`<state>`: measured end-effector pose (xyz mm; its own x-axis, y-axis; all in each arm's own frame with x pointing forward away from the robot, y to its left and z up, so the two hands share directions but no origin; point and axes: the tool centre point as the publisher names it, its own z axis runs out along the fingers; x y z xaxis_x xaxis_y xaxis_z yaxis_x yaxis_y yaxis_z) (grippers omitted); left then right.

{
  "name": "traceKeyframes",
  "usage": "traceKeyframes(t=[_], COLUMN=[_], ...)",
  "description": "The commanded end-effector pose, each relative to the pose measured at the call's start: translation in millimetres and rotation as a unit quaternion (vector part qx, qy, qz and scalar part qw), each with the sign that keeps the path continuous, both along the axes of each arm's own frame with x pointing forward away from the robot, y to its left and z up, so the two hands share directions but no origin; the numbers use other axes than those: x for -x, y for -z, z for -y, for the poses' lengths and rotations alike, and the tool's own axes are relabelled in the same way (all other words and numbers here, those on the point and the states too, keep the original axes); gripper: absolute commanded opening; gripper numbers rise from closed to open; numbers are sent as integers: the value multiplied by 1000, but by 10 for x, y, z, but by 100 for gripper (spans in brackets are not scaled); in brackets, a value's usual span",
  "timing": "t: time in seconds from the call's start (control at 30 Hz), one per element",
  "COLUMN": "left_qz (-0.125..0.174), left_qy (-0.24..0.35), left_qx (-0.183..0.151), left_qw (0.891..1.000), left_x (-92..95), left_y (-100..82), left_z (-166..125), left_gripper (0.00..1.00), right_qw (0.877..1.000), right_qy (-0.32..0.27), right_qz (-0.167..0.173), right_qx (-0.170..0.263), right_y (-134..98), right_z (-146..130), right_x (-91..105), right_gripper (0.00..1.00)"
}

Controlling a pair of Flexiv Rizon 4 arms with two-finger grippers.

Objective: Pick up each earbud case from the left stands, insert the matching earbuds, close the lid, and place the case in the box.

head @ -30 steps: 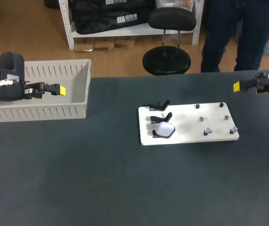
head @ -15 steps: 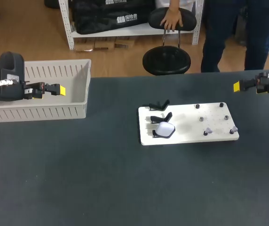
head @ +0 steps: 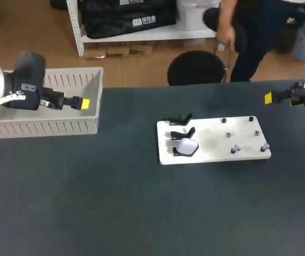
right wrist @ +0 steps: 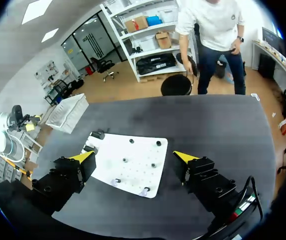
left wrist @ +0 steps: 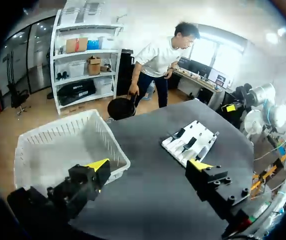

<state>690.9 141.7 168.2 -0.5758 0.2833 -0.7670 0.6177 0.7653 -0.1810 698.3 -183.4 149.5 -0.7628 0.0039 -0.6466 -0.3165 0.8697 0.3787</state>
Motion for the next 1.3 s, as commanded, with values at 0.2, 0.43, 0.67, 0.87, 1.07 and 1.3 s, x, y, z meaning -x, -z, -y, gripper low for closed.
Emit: traceKeyframes(t=[0.2, 0.43, 0.67, 0.87, 1.07, 1.3], left_qz=[252, 252, 252, 223, 207, 195], left_qy=[338, 338, 338, 328, 304, 340], left_qx=[42, 42, 42, 39, 50, 50], left_qw=[906, 906, 906, 917, 928, 919], left_x=[128, 128, 128, 228, 304, 405], left_y=[44, 44, 44, 227, 428, 631], left_z=[53, 53, 53, 465, 930, 1416], left_gripper=[100, 100, 100, 100, 100, 100], right_qw=[1000, 1000, 1000, 1000, 1000, 1000], right_qy=[-1, -1, -1, -1, -1, -1], right_qz=[0, 0, 0, 0, 0, 0], right_qx=[0, 0, 0, 0, 0, 0], right_y=[3, 3, 3, 3, 3, 3], right_z=[3, 3, 3, 3, 3, 3], right_x=[-4, -4, -4, -4, -4, -4], right_gripper=[100, 100, 100, 100, 100, 100])
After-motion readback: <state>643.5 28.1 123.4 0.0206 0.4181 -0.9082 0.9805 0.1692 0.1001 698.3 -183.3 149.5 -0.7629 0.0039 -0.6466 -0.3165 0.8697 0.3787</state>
